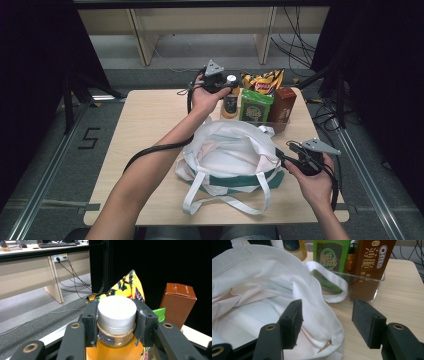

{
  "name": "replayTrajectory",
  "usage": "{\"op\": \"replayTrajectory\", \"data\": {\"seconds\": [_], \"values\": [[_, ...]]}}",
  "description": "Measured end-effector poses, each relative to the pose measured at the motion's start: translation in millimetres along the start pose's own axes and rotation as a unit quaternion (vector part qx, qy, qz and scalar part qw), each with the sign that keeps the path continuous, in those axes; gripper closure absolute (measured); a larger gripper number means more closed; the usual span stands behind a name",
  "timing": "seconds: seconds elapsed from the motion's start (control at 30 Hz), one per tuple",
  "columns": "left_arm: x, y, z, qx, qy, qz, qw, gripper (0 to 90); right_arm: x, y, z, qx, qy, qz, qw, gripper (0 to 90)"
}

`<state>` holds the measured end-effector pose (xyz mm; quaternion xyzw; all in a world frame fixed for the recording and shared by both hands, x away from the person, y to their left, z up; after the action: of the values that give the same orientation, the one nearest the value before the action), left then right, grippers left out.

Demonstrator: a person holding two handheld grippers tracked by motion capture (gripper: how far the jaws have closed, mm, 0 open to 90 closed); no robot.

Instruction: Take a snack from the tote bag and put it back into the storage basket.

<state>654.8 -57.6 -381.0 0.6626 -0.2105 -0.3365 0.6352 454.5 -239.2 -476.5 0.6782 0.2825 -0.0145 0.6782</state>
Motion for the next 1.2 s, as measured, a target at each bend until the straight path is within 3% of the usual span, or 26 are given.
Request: {"op": "replayTrajectory", "data": {"seconds": [0.37,0.47,0.6,0.73,0.8,1.0,1.1,1.2], "values": [[3.1,-11.5,0.2,0.002,0.001,-0.015,0.9999,58.7,0.8,-0.1,-1.6,-0.001,0.008,0.001,1.0000,42.3],[3.5,-14.6,-0.1,0.001,0.003,-0.020,0.9998,58.7,-0.2,-0.7,1.0,-0.011,0.000,-0.004,0.9999,42.3],[3.4,-17.0,-1.2,0.001,0.006,-0.024,0.9997,58.7,-0.7,-1.7,-4.0,0.012,0.007,-0.007,0.9999,42.3],[3.6,-20.1,-1.5,0.001,0.007,-0.033,0.9994,58.7,0.1,-1.0,0.3,-0.009,0.001,-0.003,1.0000,42.3],[3.8,-21.3,-2.0,-0.002,0.010,-0.036,0.9993,58.7,-0.7,-2.3,-3.2,0.009,0.004,-0.009,0.9999,42.3],[4.4,-25.6,-2.4,-0.008,0.014,-0.052,0.9985,58.6,0.0,-1.4,0.5,-0.017,0.006,-0.004,0.9998,42.3],[5.2,-27.2,-2.1,-0.010,0.014,-0.059,0.9981,58.6,-1.0,-2.6,-3.2,0.005,0.007,-0.009,0.9999,42.2],[6.1,-29.2,-1.3,-0.012,0.013,-0.066,0.9977,58.6,-0.1,-1.9,-0.4,-0.013,0.007,-0.005,0.9999,42.3]]}}
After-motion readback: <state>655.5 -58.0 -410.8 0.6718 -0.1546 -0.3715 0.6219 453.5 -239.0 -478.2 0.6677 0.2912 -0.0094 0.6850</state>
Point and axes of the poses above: each handheld gripper's, and its own axes: x roughly forward along the jaws, y roughly out of its top, z roughly to its right, the point moved 10 cm from there along x, roughly forward along the jaws, and after that the axes turned 4 degrees about z, right-handed, at the moved point
